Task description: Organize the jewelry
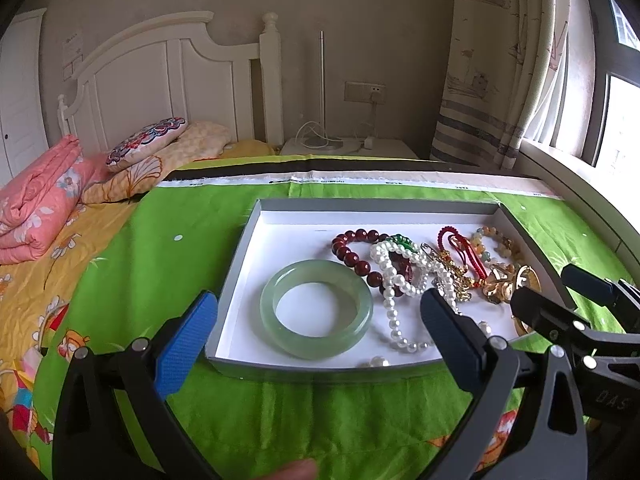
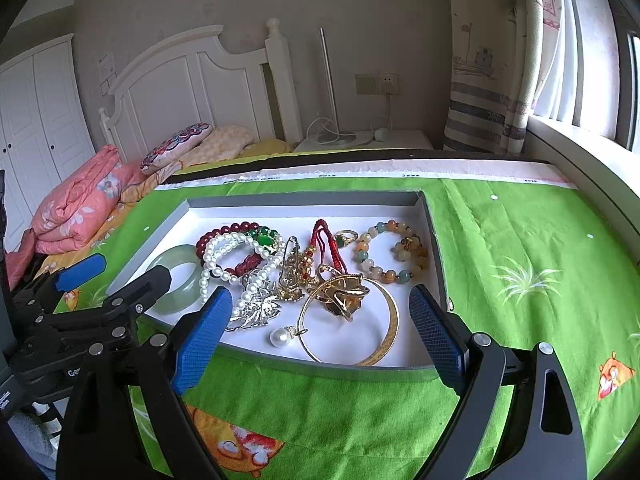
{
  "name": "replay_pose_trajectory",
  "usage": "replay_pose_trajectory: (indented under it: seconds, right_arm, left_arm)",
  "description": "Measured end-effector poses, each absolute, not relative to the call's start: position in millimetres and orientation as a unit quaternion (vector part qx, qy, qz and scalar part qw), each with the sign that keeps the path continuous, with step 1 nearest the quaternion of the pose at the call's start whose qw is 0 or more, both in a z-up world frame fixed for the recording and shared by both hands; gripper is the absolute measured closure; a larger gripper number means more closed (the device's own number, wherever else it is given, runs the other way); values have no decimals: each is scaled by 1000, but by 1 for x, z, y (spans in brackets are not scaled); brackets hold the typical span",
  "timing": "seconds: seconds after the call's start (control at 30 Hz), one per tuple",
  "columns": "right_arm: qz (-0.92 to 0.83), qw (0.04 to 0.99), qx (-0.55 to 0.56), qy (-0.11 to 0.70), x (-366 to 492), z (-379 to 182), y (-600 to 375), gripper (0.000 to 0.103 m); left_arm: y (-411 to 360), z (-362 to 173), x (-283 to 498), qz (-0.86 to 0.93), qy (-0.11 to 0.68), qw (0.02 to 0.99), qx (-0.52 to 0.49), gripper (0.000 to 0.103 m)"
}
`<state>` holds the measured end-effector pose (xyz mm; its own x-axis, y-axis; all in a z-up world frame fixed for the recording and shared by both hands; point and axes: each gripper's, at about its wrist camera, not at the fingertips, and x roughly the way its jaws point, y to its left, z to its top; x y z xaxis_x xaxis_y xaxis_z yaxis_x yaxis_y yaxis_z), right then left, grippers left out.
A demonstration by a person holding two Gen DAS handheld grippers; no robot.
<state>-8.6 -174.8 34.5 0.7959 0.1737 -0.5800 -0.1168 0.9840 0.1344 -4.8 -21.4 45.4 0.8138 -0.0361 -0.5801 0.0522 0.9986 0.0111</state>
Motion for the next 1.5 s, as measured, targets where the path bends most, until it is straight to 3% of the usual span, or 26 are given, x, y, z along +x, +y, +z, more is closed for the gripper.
replay_pose_trajectory:
  seconds: [1.5]
  right_arm:
    - [74,946,49,311,-9,34,-177,17]
  left_arm:
    - [-9,40,-5,-3,319,948,-9,2]
